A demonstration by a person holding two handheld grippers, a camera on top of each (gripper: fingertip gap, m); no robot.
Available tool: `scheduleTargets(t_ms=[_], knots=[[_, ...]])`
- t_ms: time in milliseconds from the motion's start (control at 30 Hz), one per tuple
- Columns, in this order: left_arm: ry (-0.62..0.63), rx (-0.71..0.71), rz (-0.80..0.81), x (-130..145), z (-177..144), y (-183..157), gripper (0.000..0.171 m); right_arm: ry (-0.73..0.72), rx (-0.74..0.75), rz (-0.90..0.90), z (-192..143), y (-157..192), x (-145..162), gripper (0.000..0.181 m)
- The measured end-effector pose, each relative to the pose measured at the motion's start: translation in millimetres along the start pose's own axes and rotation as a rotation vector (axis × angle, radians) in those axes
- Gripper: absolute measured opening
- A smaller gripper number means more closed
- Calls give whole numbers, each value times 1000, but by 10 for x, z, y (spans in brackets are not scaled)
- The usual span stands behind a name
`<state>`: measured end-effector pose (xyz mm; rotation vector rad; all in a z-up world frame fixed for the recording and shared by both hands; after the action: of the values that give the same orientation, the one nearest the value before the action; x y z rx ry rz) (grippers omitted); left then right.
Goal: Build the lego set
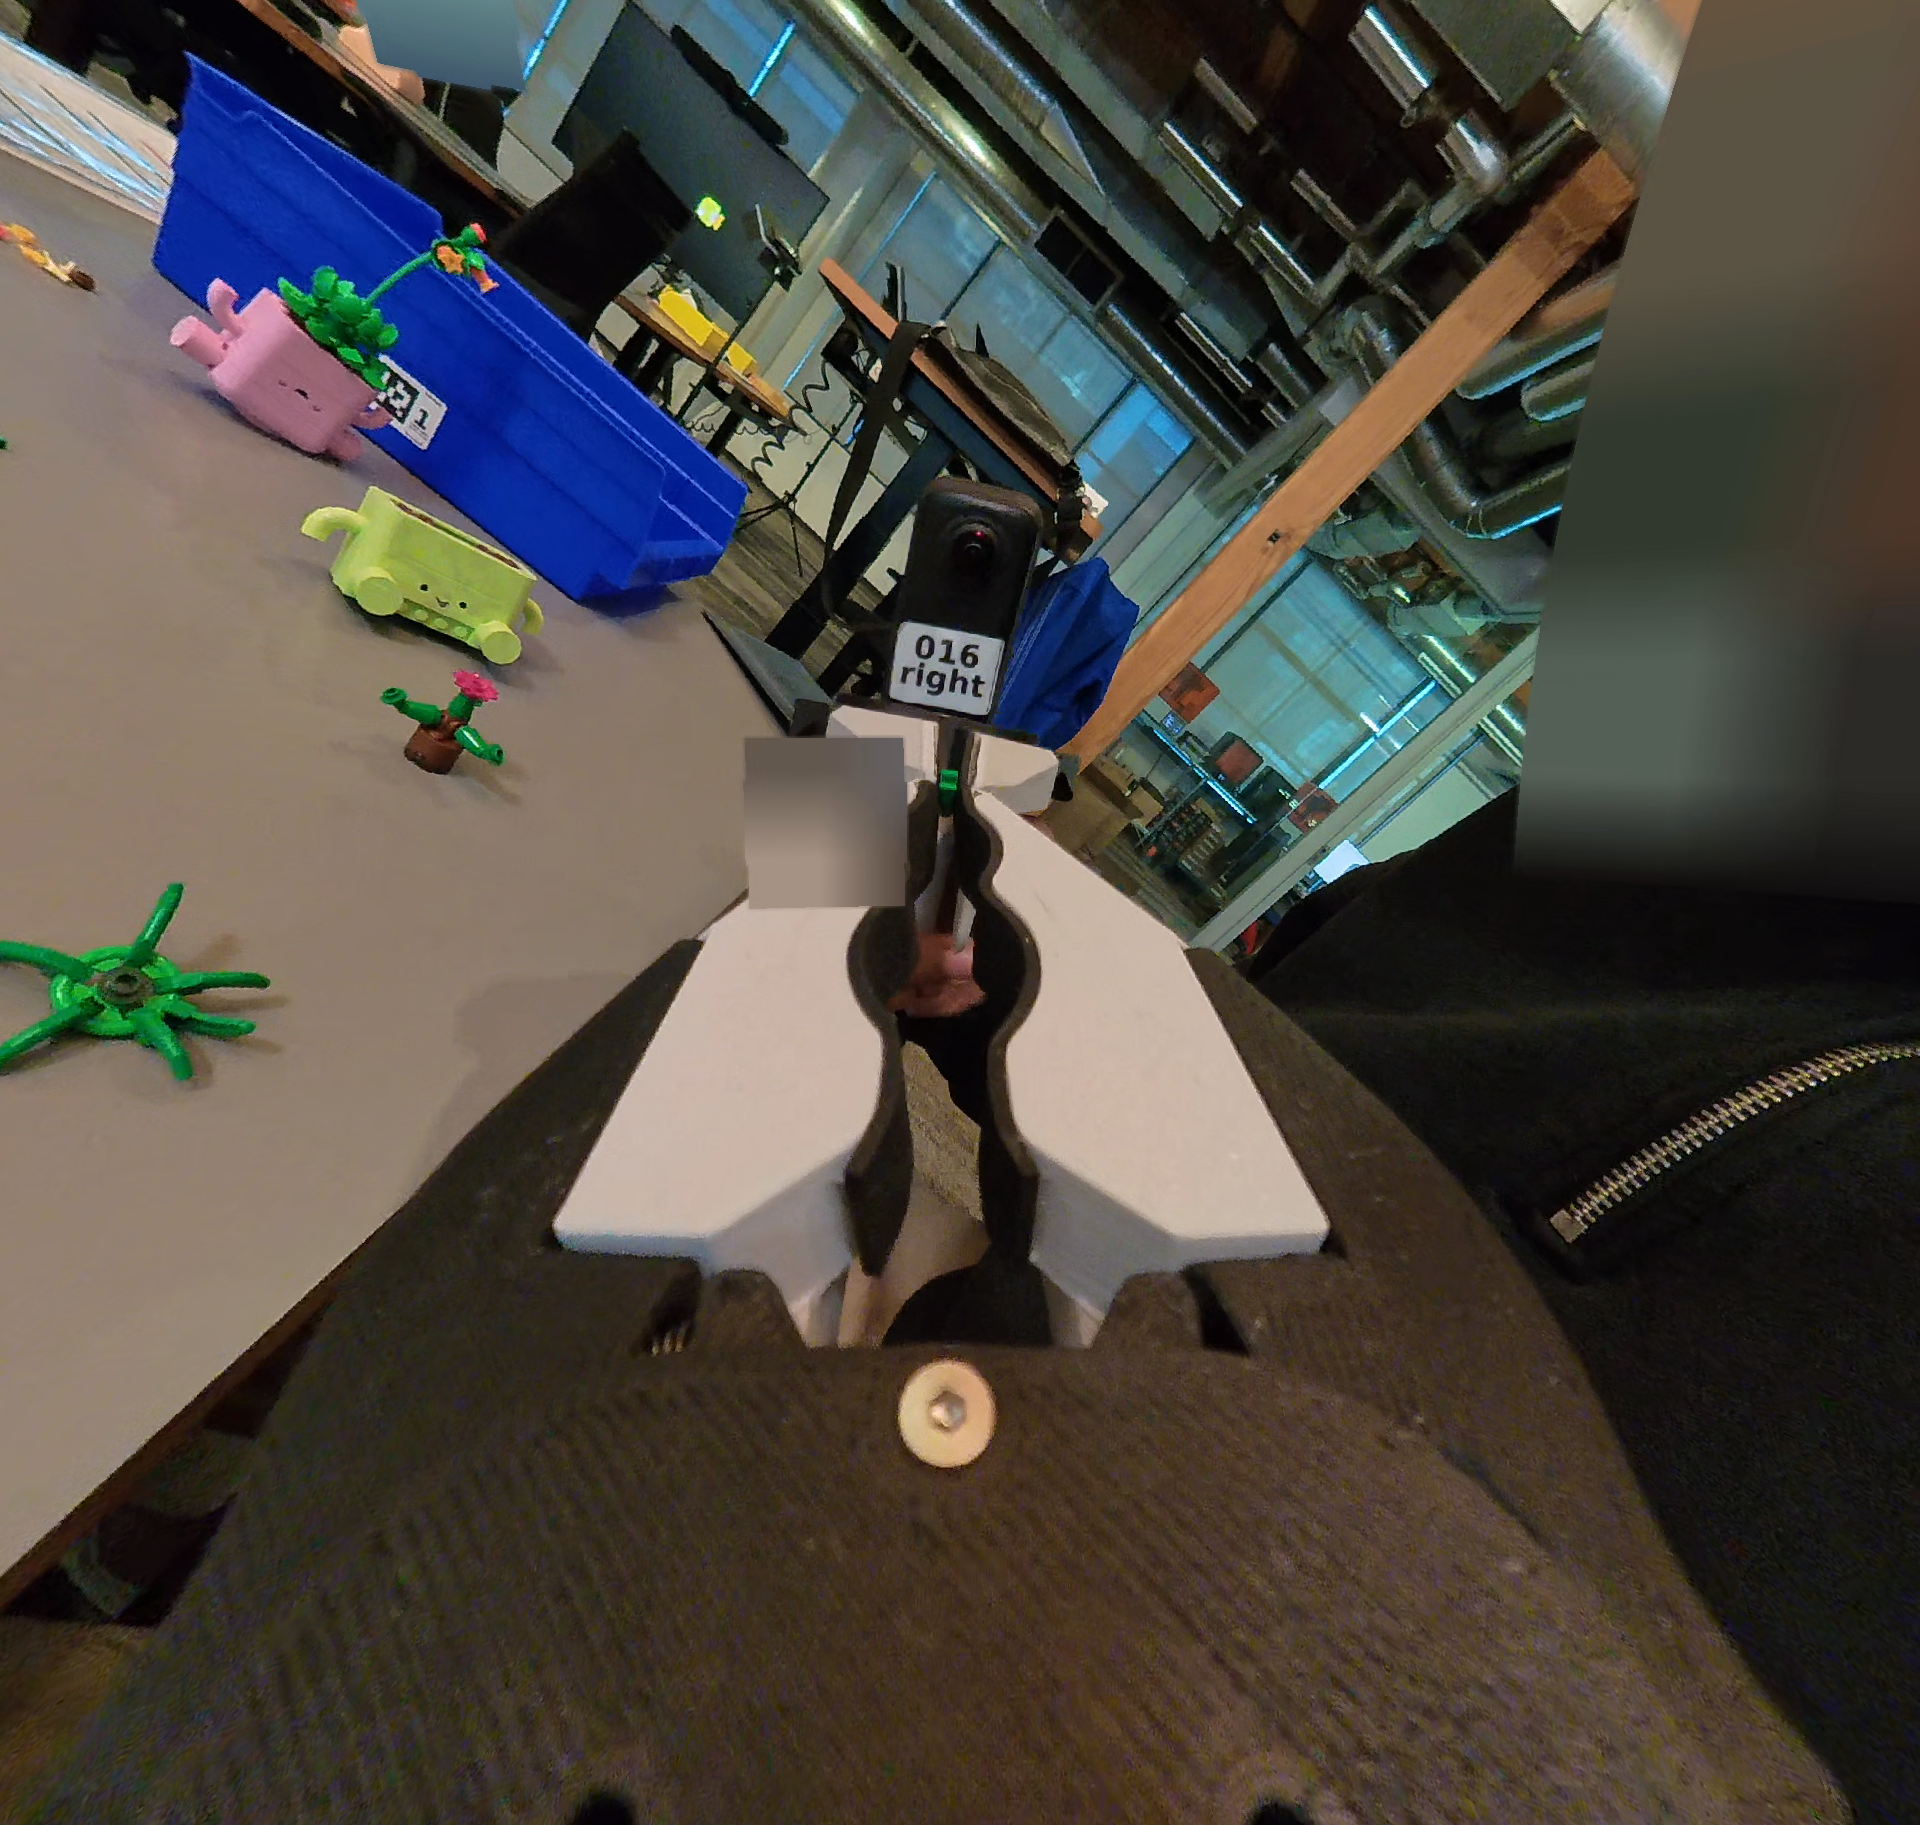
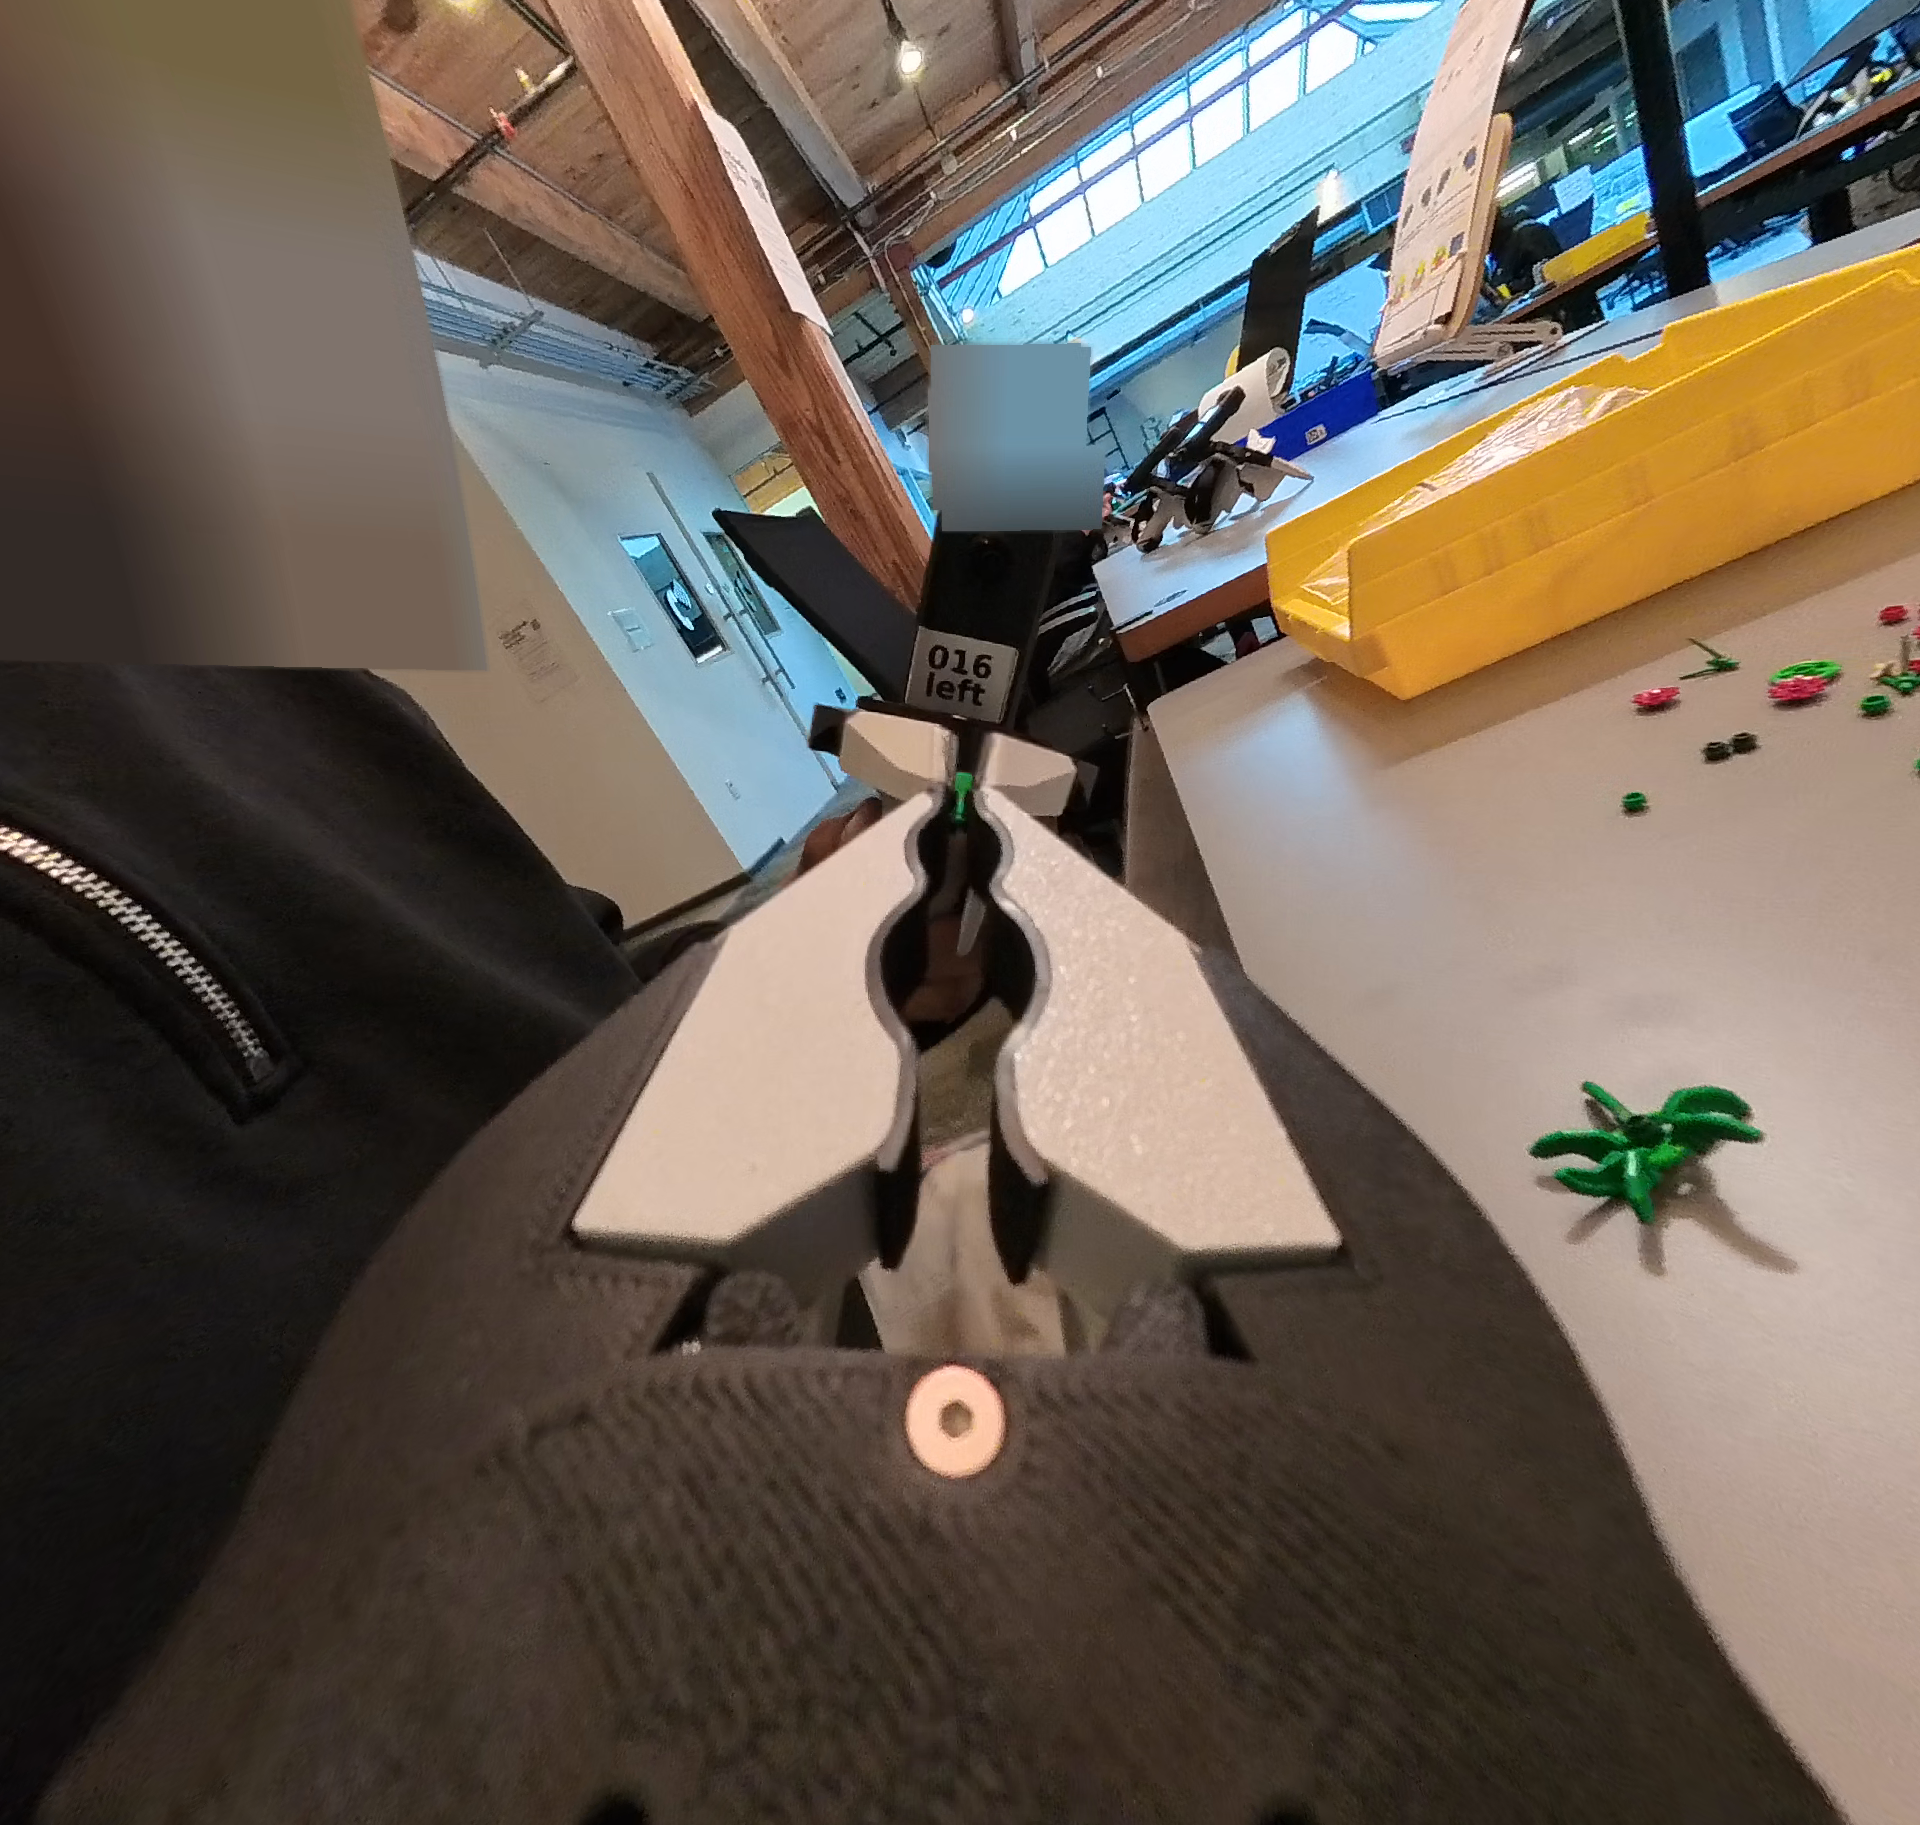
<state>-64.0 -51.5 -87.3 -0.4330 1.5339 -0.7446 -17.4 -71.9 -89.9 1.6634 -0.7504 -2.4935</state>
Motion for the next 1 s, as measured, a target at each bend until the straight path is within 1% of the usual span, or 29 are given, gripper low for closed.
scheduleTargets(t_ms=[133, 167, 200, 233, 300, 333, 433, 500, 667, 800, 1000], knots=[[21, -17, -24, 26, 8, 53, 1, 70, 49, -57, -13, -20, 21, 1], [20, -35, -35, 21, 11, 91, 11, 76, 74, -72, -29, -40, 10, 1], [19, -74, -53, 15, 14, 163, 21, 65, 99, -89, -57, -59, -16, 1], [32, -141, -77, 28, 15, 284, 23, 53, 128, -104, -98, -84, -45, 1], [104, -313, -129, 132, -2, 613, 24, 71, 223, -134, -211, -189, -54, 1], [138, -382, -156, 190, -18, 760, 28, 111, 281, -147, -268, -259, -24, 1], [156, -452, -198, 250, -33, 996, 25, 266, 459, -206, -391, -477, 106, 1], [224, -499, -195, 330, -4, 1111, 26, 348, 529, -234, -398, -586, 186, 1], [316, -586, -192, 429, 77, 1298, 30, 502, 617, -292, -343, -857, 324, 1], [295, -579, -239, 398, 93, 1372, 21, 566, 632, -250, -333, -1042, 387, 1], [312, -584, -254, 383, 119, 1414, 17, 637, 626, -190, -354, -1192, 473, 1]])
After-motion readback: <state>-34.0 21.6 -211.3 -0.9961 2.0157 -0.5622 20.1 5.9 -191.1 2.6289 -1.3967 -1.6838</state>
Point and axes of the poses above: each gripper's, where its closed fingertips meet, z out along the fingers, x out of its underside, y = z × x across the jaws, the point moved 3 cm from there along -z, back along the fingers, and after that the axes turned 11 degrees about -x, right-handed, at the moved point
